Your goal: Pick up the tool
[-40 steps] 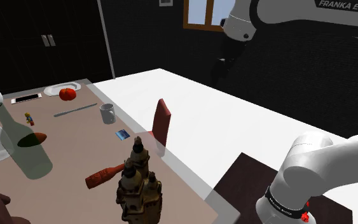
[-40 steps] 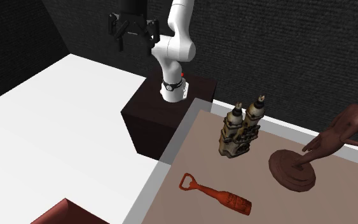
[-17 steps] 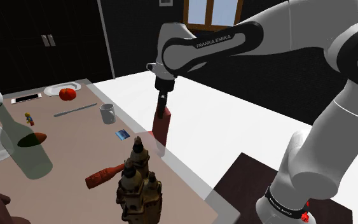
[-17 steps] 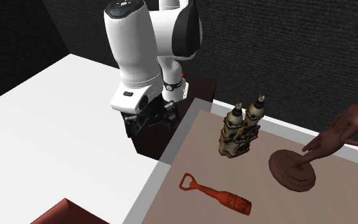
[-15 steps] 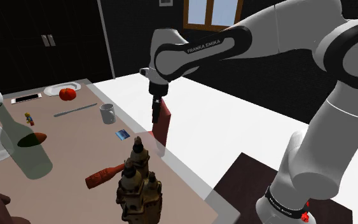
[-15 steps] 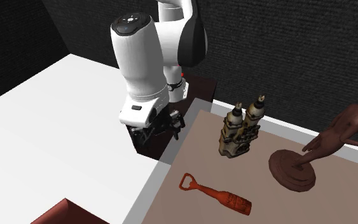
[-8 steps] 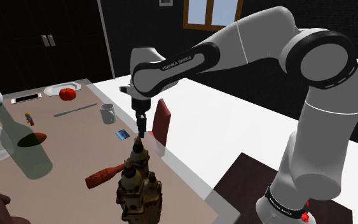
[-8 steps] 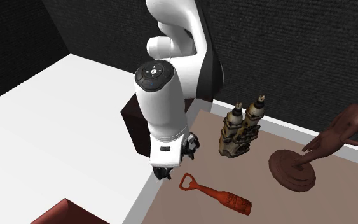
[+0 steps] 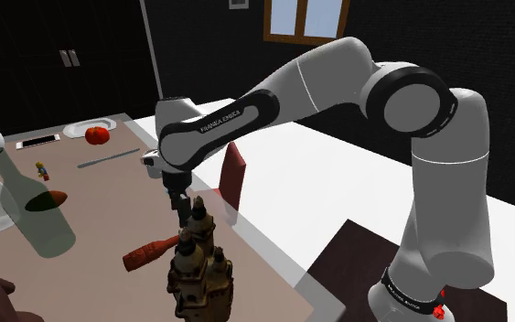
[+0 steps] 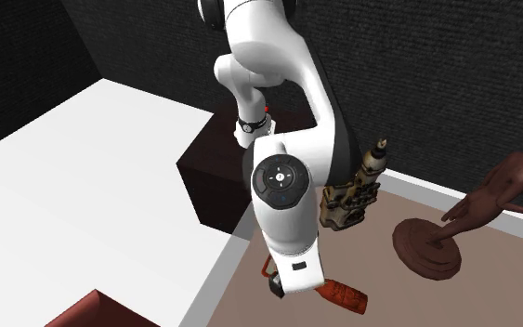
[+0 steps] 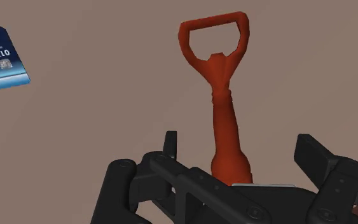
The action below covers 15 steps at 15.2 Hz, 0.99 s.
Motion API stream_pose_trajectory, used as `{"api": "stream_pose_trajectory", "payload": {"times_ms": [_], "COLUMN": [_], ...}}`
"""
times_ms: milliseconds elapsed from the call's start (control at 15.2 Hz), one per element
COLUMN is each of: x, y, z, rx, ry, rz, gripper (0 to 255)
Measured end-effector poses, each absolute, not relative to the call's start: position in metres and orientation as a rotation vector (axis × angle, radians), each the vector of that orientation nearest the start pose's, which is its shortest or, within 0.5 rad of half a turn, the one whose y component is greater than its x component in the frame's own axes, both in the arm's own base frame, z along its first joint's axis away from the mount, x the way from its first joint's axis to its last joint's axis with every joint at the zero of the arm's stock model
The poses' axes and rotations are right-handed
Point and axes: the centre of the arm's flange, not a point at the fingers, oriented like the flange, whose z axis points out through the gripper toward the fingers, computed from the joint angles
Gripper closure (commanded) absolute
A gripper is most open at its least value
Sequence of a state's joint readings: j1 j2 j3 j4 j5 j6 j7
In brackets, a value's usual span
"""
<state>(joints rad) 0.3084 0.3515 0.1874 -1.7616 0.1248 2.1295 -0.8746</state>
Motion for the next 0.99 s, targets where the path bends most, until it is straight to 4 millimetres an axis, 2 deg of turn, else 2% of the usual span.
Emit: {"api": "stream_pose_trajectory", "payload": {"times_ms": [264, 726, 792, 990], "x": [0.572, 0.573, 0.573, 0.572], "y": [0.342, 0.347, 0.347, 0.346], "z": [0.344, 0.307, 0.305, 0.303], "rx": [-2.268, -2.253, -2.253, -2.253], "ry": [-1.903, -1.917, -1.917, -1.917], "rz": [-0.048, -0.044, -0.044, -0.045], "gripper": [0, 0, 255, 255]}}
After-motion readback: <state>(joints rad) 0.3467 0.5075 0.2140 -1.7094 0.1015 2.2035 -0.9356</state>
